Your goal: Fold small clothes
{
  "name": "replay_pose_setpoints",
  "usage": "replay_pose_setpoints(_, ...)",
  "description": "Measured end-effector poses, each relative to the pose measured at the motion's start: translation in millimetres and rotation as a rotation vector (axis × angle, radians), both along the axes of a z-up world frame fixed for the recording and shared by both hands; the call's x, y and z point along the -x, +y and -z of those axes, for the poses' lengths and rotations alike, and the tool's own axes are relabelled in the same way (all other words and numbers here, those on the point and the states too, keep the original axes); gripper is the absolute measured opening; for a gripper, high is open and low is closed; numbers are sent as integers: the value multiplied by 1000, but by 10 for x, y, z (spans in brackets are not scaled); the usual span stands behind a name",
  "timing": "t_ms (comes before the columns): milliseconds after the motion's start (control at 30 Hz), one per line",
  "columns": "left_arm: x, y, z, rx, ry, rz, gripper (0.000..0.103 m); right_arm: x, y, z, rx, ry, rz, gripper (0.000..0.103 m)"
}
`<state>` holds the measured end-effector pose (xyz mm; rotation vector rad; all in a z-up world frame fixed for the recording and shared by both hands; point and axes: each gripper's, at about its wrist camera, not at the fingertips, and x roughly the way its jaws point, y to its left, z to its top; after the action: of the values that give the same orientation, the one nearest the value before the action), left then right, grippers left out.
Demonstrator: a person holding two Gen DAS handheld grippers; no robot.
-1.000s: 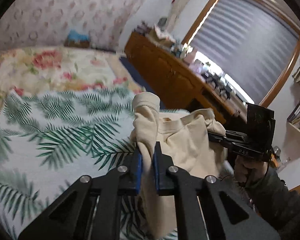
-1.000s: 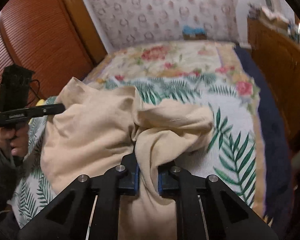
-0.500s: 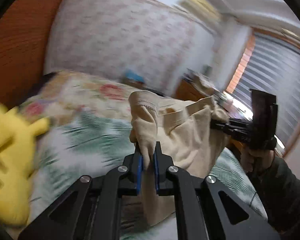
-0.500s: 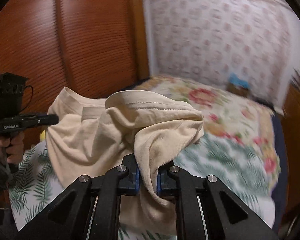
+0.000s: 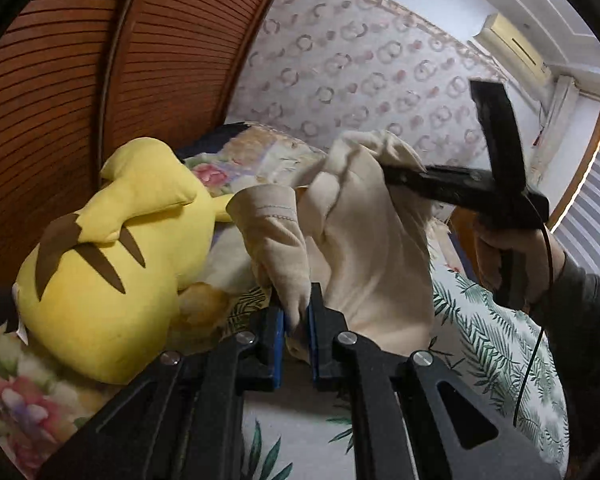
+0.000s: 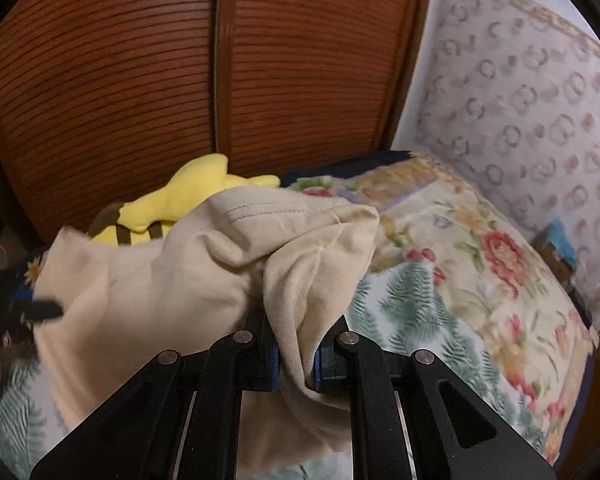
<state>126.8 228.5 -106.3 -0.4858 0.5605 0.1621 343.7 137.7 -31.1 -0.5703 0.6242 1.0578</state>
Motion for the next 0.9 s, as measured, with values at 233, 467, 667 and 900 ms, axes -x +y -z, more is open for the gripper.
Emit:
replay_pose_setpoints(233,45,84,34,0,47,-66,13,-47,290,15,7,-16,79,30)
replay_pose_setpoints(467,104,95,-89,-58,42,-88,18,-339,-50,111,-10,80,188,36)
replay_pose_setpoints(667,142,-6,-199,-153,58,-81,21,-545,-201,415,65,113,333,35)
replay_pose_setpoints(900,152,-299,-368,-233,60,-11,21,-368,-642,260,-19,128,377,36)
